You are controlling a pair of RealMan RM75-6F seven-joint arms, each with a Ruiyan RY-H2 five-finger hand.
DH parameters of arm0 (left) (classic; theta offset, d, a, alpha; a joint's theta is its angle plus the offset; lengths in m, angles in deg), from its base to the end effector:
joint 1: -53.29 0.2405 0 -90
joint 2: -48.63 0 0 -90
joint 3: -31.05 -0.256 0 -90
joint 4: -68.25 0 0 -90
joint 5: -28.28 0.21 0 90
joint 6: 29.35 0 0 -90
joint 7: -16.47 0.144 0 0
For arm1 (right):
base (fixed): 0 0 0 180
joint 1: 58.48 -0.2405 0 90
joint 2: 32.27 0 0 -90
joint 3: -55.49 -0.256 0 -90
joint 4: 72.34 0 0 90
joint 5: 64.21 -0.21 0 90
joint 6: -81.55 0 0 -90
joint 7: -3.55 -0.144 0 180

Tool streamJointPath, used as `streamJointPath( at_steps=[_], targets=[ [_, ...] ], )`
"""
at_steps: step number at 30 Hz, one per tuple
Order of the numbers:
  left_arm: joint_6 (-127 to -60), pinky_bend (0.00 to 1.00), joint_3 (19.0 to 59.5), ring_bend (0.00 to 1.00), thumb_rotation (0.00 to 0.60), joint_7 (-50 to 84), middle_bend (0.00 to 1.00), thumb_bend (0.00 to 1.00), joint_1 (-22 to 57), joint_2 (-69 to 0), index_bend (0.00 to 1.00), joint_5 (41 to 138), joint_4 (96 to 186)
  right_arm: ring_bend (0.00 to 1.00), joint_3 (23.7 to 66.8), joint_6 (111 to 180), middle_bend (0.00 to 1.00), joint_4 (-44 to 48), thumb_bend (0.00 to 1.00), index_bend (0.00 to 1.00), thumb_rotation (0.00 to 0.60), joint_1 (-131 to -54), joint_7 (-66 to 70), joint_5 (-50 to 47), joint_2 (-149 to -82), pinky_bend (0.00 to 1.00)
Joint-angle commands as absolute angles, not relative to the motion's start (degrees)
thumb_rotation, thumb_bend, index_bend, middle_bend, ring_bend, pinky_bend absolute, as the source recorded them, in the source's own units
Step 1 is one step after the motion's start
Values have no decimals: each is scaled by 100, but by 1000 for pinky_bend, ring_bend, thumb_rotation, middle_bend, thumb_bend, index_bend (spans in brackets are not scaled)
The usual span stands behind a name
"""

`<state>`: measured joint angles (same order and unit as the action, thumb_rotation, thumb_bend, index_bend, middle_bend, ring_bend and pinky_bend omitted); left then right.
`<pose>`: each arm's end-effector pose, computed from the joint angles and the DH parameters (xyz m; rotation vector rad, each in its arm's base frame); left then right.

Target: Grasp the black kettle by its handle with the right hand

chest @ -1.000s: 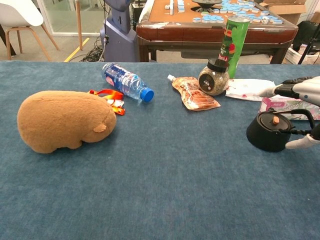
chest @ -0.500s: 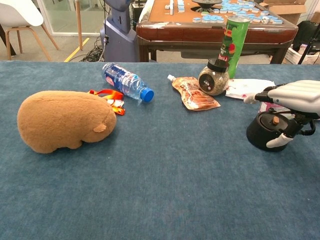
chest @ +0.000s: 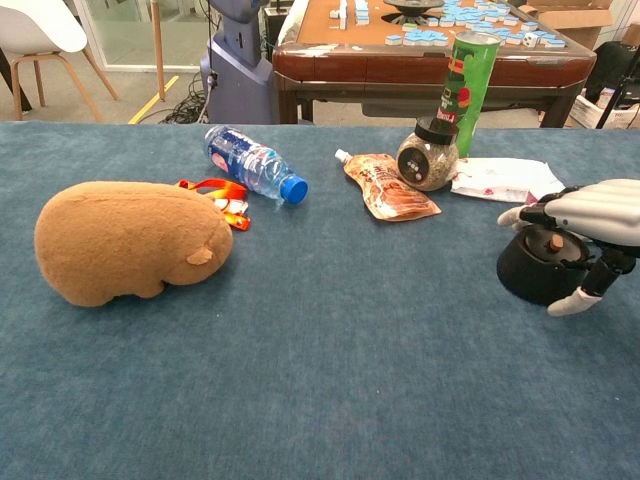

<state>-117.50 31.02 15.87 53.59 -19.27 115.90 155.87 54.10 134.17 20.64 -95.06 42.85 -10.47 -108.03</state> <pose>-0.3324 0.1420 0.1439 -1.3567 -0.9391 -0.8500 -0.2394 -0.3016 0.0272 1.9377 -0.8210 0.3868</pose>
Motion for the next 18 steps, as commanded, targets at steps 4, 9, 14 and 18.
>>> streamJointPath(
  at_steps=[4, 9, 14, 18],
  targets=[
    [-11748, 46, 3105, 145, 600, 1623, 51, 203, 5353, -1914, 115, 11587, 15625, 157, 5555, 13418, 192, 2182, 0, 0, 503, -9450, 4114, -879, -10708, 28],
    [-11755, 46, 3101, 145, 600, 1643, 51, 203, 5365, -1899, 115, 11571, 15648, 198, 5727, 13429, 224, 2434, 0, 0, 503, -9363, 3842, -383, -10589, 28],
    [-11765, 46, 3093, 145, 600, 1655, 51, 203, 5379, -1898, 114, 11566, 15660, 218, 5980, 13488, 229, 2825, 0, 0, 504, -9235, 3596, 257, -10376, 28],
    [-11763, 46, 3087, 145, 600, 1664, 51, 203, 5382, -1892, 114, 11566, 15667, 233, 6156, 13631, 233, 3068, 0, 0, 504, -9100, 3439, 721, -10195, 28]
  ],
)
